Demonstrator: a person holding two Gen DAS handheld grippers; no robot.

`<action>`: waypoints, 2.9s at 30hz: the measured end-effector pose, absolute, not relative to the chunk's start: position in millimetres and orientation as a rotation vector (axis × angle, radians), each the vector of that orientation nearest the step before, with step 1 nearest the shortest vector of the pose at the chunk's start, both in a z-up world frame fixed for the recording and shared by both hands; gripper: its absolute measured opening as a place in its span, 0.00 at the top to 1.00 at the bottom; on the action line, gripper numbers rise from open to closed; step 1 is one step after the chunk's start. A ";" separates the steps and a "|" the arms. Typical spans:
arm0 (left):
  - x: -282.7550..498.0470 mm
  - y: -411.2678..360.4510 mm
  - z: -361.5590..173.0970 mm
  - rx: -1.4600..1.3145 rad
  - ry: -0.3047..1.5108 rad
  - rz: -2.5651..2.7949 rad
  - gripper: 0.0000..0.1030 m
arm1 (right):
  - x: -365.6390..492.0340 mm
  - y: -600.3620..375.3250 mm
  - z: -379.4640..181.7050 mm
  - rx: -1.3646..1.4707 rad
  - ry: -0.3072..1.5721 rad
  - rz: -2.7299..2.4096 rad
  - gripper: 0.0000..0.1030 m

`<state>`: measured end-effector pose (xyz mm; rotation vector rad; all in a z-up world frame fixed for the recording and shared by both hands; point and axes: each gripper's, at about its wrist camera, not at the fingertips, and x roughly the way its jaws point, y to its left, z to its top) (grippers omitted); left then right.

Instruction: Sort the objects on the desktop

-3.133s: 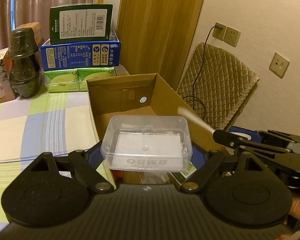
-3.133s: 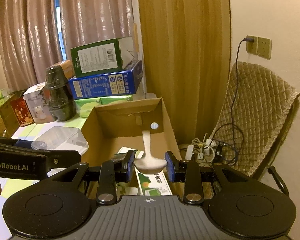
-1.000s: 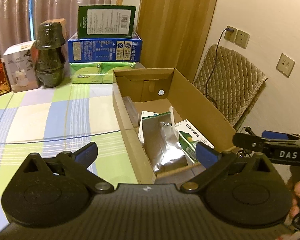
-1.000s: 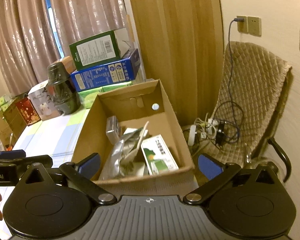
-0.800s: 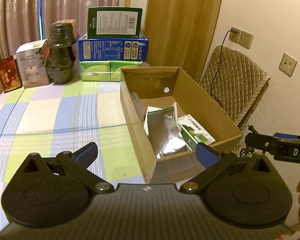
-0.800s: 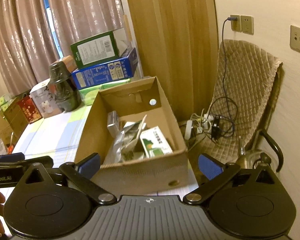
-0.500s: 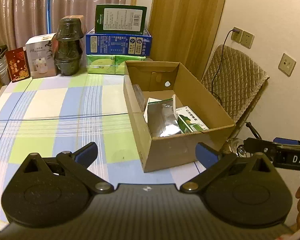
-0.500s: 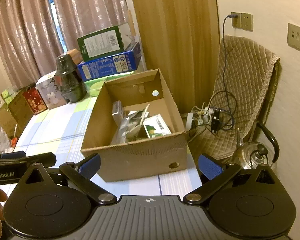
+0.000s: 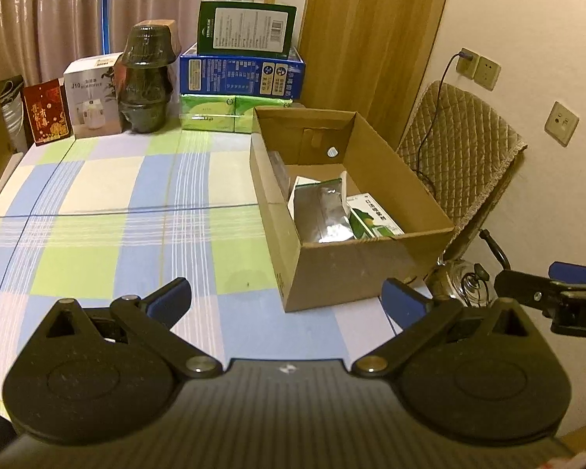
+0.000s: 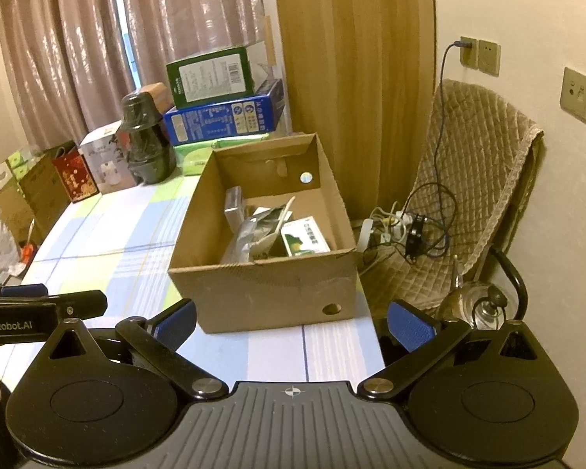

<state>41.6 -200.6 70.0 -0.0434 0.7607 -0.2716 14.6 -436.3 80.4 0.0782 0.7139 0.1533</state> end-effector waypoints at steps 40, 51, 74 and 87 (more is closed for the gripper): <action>-17.6 -175.8 75.6 -0.018 0.788 -0.238 0.01 | -36.1 -398.5 92.3 0.052 0.765 0.217 0.02; -16.6 -169.0 73.0 -0.027 0.797 -0.214 0.01 | -33.1 -394.1 88.9 0.061 0.774 0.225 0.02; -10.9 -161.4 65.3 -0.025 0.826 -0.183 0.01 | -25.9 -388.4 82.9 0.066 0.788 0.233 0.02; -8.5 -158.1 62.0 -0.032 0.829 -0.184 0.01 | -25.1 -386.0 80.7 0.065 0.791 0.233 0.02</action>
